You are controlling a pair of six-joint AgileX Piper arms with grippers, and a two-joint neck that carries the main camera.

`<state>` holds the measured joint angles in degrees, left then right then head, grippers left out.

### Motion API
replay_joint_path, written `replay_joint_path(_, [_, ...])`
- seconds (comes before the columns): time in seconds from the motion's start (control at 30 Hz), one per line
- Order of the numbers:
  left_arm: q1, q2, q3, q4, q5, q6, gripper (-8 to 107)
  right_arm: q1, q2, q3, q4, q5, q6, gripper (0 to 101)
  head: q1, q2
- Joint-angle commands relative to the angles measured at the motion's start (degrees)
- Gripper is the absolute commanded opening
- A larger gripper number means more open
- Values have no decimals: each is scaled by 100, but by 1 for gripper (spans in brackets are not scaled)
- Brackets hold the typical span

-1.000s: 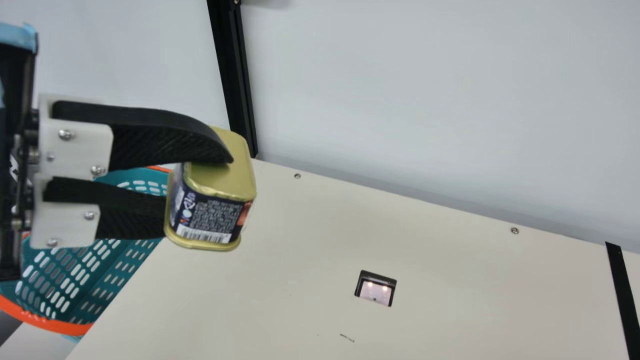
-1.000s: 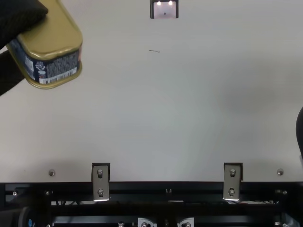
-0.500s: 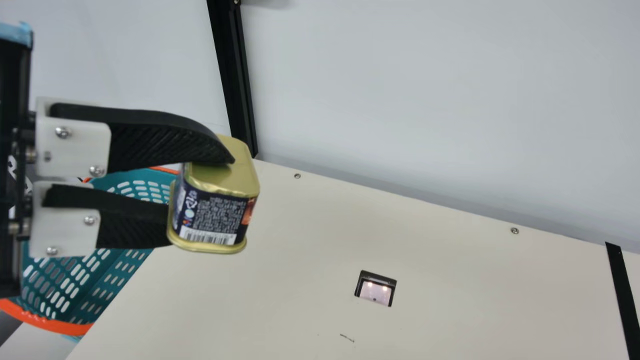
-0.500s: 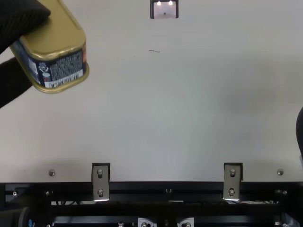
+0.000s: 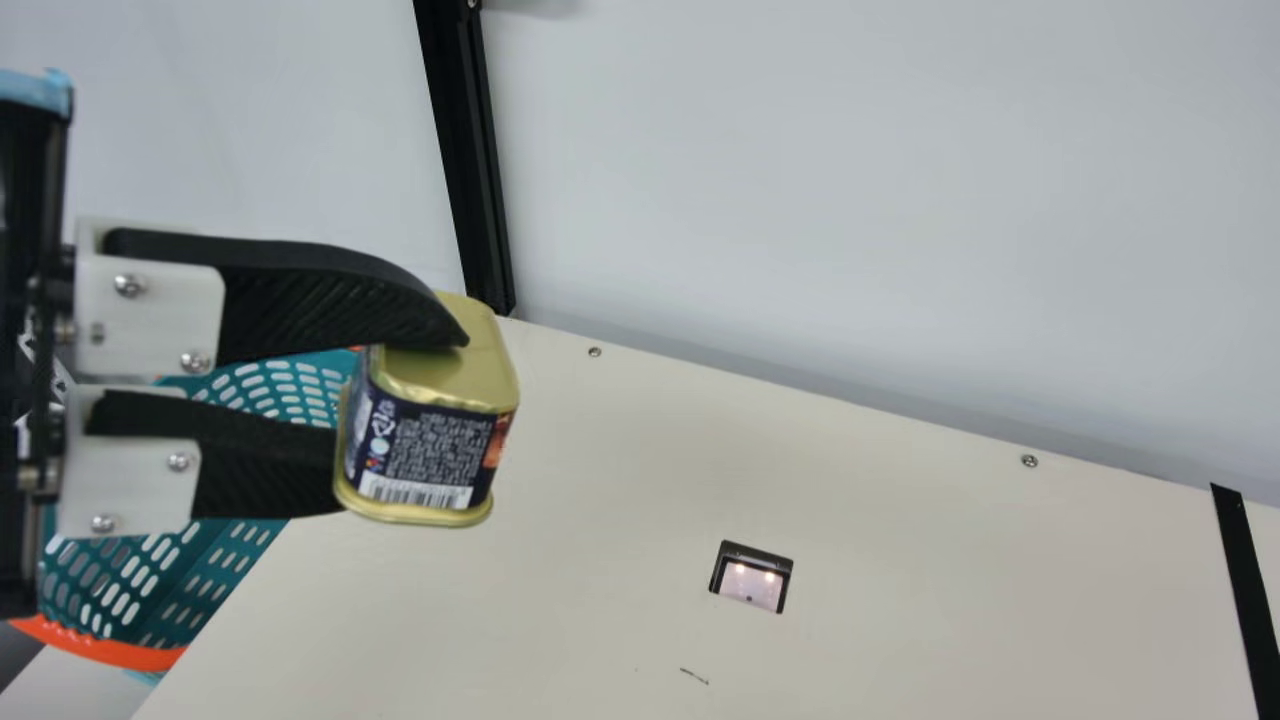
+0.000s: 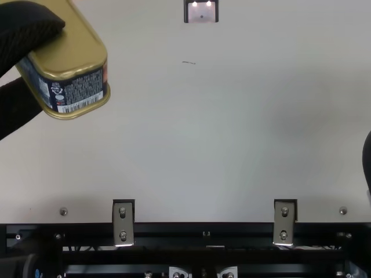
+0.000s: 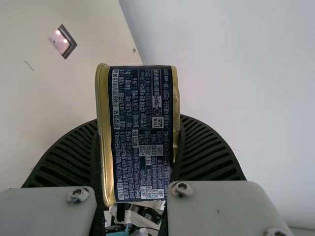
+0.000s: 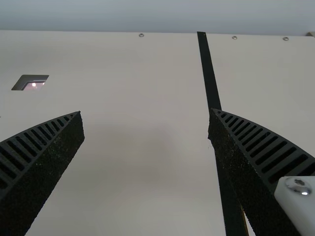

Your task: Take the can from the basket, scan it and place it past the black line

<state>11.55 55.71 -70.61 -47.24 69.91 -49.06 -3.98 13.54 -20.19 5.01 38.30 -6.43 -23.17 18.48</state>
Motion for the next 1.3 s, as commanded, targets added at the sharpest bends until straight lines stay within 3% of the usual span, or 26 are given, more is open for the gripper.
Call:
replay_joint_path(0.0, [-15, 8, -8, 76, -1, 48, 10, 0, 0, 0, 0, 0, 0, 101, -183, -59])
replay_joint_path(0.33, [-84, 25, -90, 425, -1, 478, 10, 0, 0, 0, 0, 0, 0, 101, -183, -59])
replay_joint_path(0.73, [-483, -25, -225, 1661, -1, 1392, 10, 0, 0, 0, 0, 0, 0, 101, -183, -59])
replay_joint_path(1.27, [-1541, -89, 265, 3518, -1405, 1680, 10, 0, 0, 0, 0, 0, 0, 101, -183, -59])
